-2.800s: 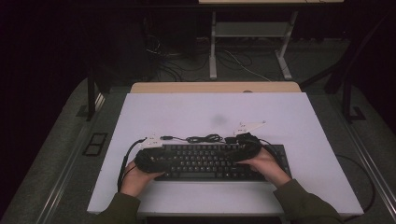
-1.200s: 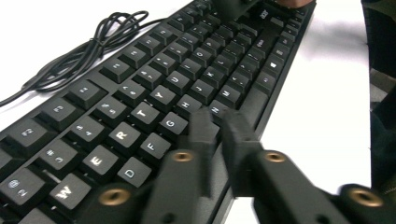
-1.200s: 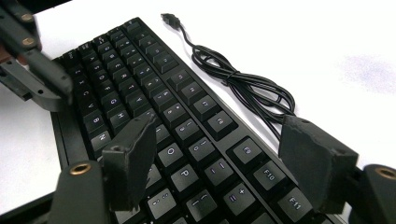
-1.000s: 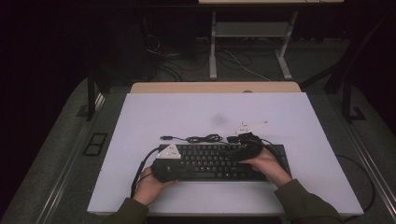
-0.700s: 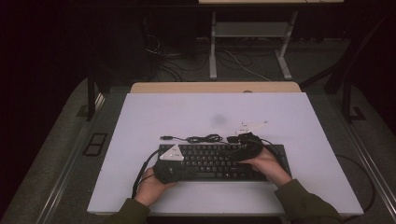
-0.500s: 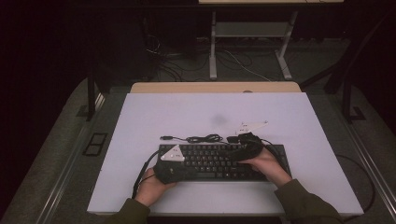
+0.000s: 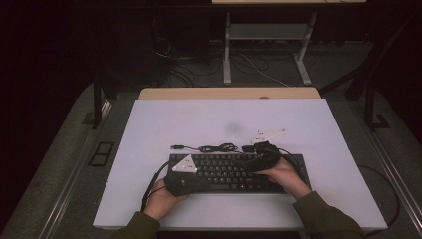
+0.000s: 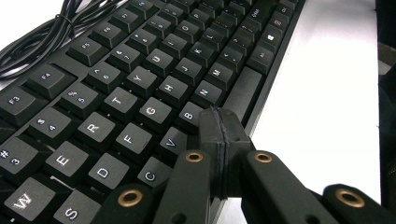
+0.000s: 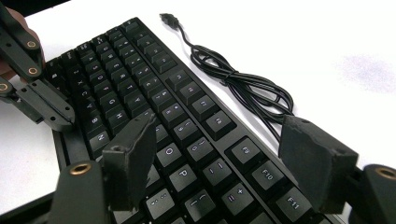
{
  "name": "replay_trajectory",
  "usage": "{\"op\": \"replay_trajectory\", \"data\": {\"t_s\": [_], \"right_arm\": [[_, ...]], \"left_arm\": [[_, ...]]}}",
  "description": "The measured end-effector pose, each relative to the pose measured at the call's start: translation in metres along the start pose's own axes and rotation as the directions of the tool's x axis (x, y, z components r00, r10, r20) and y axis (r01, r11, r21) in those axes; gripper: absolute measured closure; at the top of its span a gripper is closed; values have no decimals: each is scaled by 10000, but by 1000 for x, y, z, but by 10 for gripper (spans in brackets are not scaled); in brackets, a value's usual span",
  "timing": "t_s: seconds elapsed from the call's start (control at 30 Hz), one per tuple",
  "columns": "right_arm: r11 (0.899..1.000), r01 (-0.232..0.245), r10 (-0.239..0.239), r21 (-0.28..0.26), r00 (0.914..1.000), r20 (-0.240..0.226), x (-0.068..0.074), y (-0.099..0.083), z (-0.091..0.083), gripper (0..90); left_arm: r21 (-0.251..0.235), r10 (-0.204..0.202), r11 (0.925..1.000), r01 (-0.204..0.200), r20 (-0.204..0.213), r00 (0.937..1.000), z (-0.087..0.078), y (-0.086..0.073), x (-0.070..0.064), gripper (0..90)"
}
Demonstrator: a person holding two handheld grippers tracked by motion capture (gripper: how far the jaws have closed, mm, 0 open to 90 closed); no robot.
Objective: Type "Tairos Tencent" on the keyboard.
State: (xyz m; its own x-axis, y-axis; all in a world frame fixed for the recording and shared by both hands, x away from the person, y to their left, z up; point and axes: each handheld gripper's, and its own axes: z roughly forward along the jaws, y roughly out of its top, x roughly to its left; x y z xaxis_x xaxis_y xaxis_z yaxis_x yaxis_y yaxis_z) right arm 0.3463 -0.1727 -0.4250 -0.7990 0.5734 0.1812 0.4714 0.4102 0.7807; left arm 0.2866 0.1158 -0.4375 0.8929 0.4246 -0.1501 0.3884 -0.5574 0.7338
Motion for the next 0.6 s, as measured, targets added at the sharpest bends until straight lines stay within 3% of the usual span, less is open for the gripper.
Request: {"op": "replay_trajectory", "data": {"t_s": [0.37, 0.6], "right_arm": [[10000, 2, -2, -67, 10000, -42, 0, 1, -1, 275], [9999, -23, 23, -113, 10000, -47, 1, 1, -2, 275]], "left_arm": [[-466, -292, 9985, 292, 8, 9996, -8, 1, 3, 866], [-896, -605, 9943, 584, -217, 9979, -15, 0, 7, 766]]}}
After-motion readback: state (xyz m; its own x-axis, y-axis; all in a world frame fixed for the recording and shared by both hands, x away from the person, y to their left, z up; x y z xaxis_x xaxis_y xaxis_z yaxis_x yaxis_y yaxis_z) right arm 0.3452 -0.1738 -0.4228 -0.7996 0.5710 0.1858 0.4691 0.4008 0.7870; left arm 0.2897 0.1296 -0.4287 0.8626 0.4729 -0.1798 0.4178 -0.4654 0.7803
